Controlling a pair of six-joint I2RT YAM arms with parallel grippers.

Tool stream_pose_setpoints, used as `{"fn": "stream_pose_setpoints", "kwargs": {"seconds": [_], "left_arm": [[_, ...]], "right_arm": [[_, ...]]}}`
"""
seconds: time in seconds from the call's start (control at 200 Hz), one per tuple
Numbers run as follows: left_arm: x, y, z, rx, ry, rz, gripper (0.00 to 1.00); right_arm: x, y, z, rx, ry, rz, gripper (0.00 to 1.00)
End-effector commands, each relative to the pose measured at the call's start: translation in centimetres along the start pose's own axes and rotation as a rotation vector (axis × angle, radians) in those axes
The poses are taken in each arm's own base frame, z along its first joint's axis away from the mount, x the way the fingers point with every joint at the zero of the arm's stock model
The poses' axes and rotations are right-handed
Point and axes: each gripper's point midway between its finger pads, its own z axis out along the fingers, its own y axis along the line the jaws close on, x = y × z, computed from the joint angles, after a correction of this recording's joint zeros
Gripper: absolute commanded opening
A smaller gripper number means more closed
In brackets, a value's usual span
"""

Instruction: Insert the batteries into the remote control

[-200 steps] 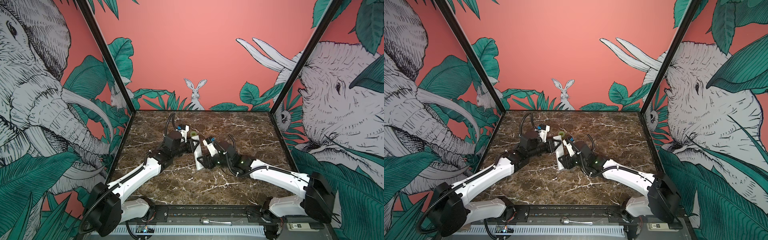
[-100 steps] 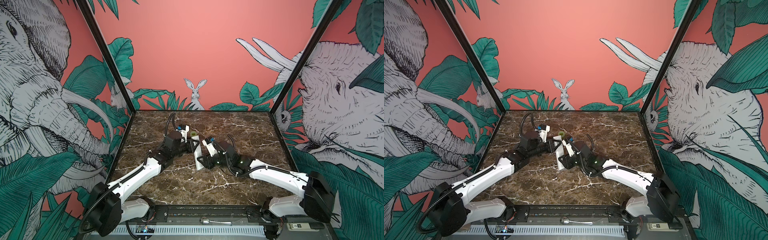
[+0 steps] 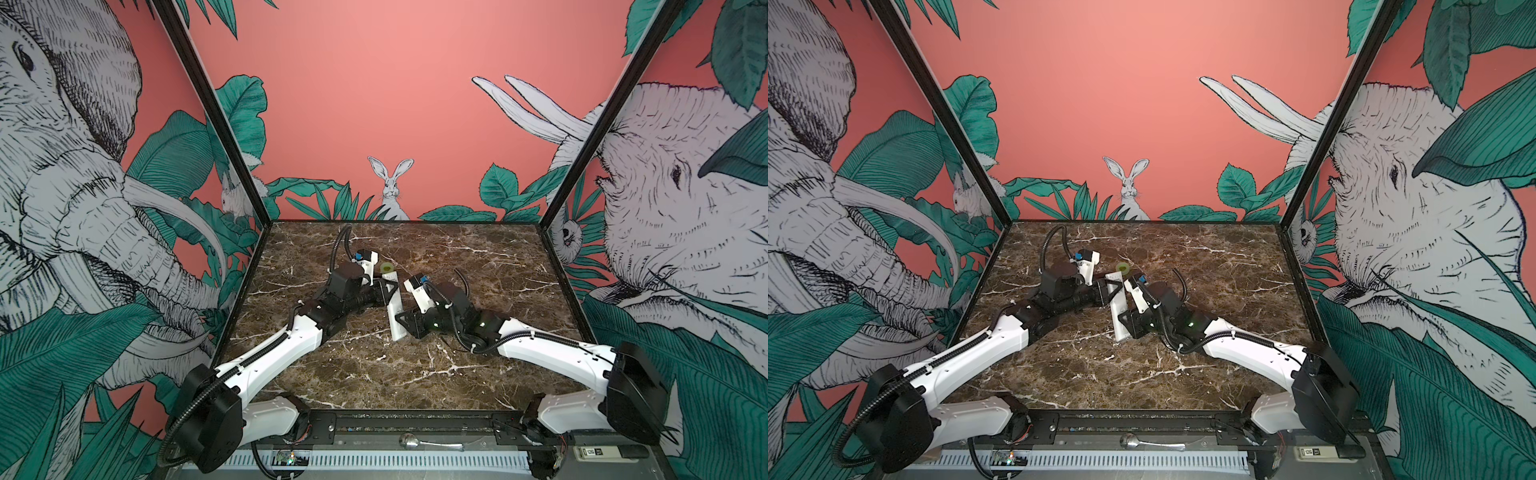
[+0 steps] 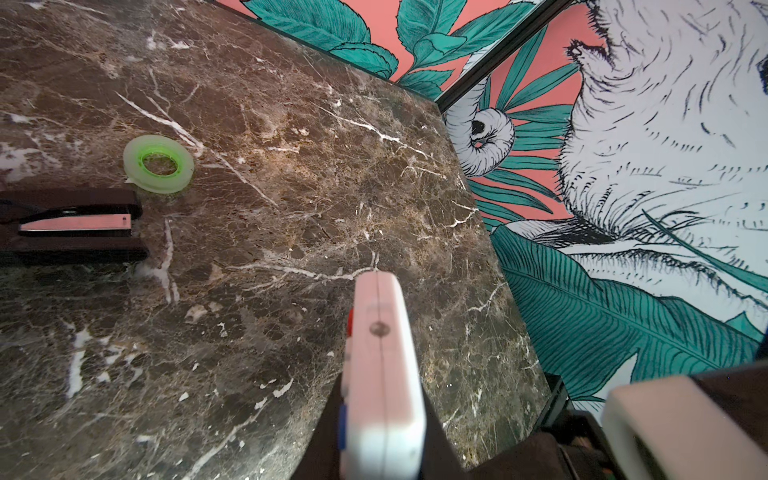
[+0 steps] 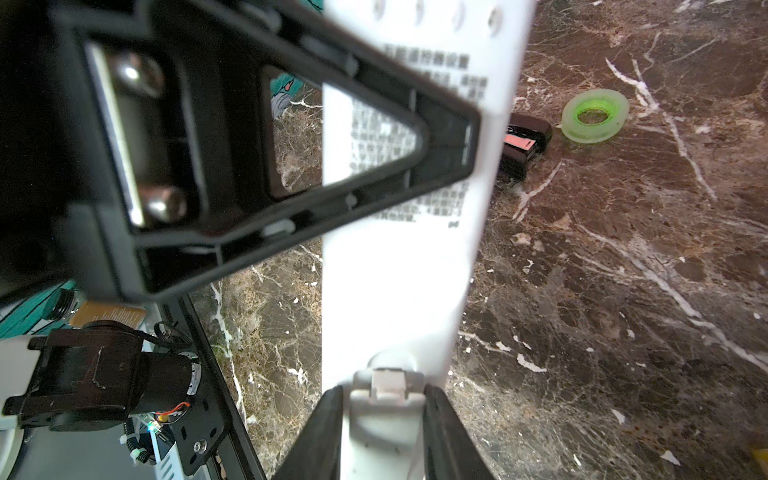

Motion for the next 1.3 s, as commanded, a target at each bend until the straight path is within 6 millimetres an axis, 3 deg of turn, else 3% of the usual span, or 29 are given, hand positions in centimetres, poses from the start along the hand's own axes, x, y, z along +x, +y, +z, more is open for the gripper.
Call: {"fn": "stream_pose_setpoints", "kwargs": {"seconds": [0.0,1.295], "left_arm": [[-0.7,-1.1,-0.3,0.031,-0.019,0.009,0.00],[-0.4,-0.2,-0.5,-0.006,-0.022,0.018,0.00]], "right_arm": [[-1.4,0.5,0.0,-0.019,-0.042,-0.005,0.33],[-2.4,1.3,-0.8,-0.043,-0.069,-0.028,0.22]]}}
